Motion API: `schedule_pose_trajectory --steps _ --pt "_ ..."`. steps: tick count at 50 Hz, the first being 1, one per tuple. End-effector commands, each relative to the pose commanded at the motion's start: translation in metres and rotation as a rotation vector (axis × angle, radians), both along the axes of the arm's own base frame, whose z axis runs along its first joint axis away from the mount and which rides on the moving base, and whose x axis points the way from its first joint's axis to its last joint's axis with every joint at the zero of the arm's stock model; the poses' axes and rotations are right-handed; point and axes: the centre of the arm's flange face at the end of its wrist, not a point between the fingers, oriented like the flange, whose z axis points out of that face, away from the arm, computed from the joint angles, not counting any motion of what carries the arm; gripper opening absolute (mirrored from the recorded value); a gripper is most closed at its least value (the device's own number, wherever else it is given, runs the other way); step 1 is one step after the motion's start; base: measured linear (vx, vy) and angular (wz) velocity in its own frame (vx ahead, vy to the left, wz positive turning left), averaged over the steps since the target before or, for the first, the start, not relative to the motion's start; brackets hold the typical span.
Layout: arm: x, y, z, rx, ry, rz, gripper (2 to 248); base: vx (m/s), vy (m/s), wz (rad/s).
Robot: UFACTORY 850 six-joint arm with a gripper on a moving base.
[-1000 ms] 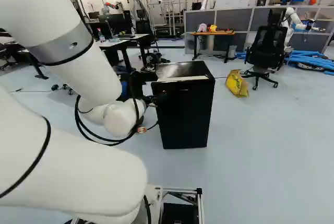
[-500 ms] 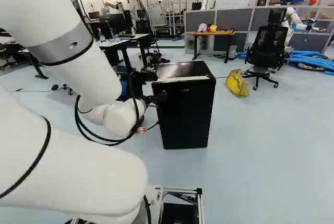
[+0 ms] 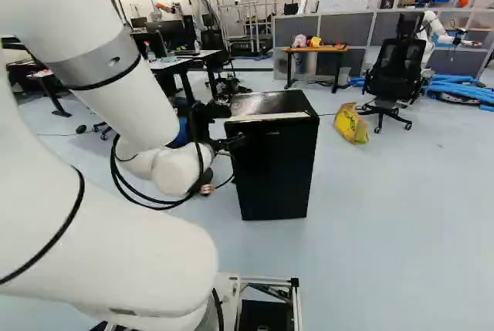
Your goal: Grab a drink from the fridge
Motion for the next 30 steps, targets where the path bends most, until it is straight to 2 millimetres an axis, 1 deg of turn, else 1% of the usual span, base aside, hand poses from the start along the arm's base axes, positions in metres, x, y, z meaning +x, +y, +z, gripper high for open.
schedule_pose_trajectory --steps 9,30 --pt "0.009 0.004 -0.002 0.016 0.012 -0.021 247 0.000 0.000 0.000" --pt "0.034 0.016 -0.016 0.041 0.050 -0.072 247 0.000 0.000 0.000"
